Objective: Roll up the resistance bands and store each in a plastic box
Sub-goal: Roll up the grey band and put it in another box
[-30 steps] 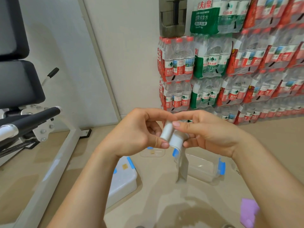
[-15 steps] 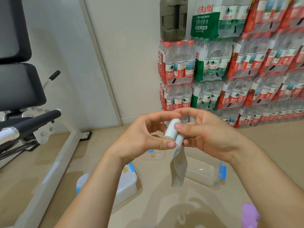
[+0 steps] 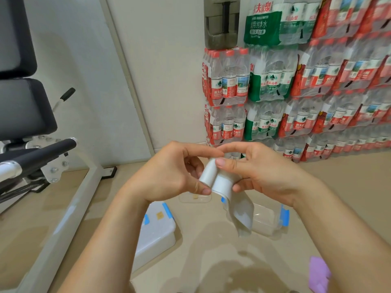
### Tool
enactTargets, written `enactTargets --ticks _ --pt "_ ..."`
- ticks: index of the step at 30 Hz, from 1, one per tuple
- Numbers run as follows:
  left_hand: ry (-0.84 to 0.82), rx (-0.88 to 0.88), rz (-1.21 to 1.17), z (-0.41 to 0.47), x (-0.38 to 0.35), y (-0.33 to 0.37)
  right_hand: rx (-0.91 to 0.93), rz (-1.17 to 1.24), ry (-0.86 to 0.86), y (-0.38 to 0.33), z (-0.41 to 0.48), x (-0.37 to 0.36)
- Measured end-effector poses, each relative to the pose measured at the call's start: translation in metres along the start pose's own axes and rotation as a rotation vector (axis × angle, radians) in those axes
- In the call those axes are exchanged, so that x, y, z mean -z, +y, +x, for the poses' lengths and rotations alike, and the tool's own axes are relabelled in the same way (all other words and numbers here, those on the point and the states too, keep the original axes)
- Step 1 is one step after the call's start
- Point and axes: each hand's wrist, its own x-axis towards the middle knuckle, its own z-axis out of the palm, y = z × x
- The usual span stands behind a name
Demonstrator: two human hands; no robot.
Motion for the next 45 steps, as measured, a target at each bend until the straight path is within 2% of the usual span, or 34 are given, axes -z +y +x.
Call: enactTargets --ticks 3,5,6,10,13,19,27,31,34,36,42,45 --pt "-0.003 -0.002 0.19 0.001 -0.006 0.004 0.016 -0.092 0.072 0.005 0.003 -0.004" --pt "-0.02 -0.004 0.195 0.001 -0.006 0.004 0.033 -0.086 0.088 0.007 0.004 -0.006" --pt "-0.032 -0.011 0.104 0.001 -0.006 0.003 0.047 -0.037 0.086 0.006 0.004 -0.006" --pt "-0.083 -0.094 -0.502 0.004 -0.012 -0.002 0.079 0.233 0.089 0.002 0.003 0.0" --pt "-0.065 -0.139 -0.622 0.007 -0.018 -0.001 0.068 0.293 0.077 0.0 0.002 0.0" --pt "-0.018 -0.086 -0.457 0.005 -0.004 -0.006 0.009 0.117 -0.02 -0.004 -0.004 0.002" --pt "-0.003 0.026 -0.131 -0.001 0.005 0.001 0.027 0.0 0.051 -0.001 -0.001 0.0" --pt "0.017 0.02 0.102 -0.001 0.0 0.005 0.049 -0.138 0.114 0.002 0.002 -0.003" --pt "0.028 0.011 0.188 0.002 -0.006 0.006 0.061 -0.188 0.164 0.005 0.003 -0.007" --pt "0.013 0.013 0.119 0.002 -0.005 0.004 0.068 -0.148 0.183 0.005 0.004 -0.007" --pt "0.009 -0.036 -0.504 0.006 -0.016 -0.007 0.079 0.146 0.212 0.002 0.005 -0.003" --pt "0.046 -0.046 -0.557 0.007 -0.016 -0.004 0.07 0.141 0.18 0.001 0.003 -0.003"
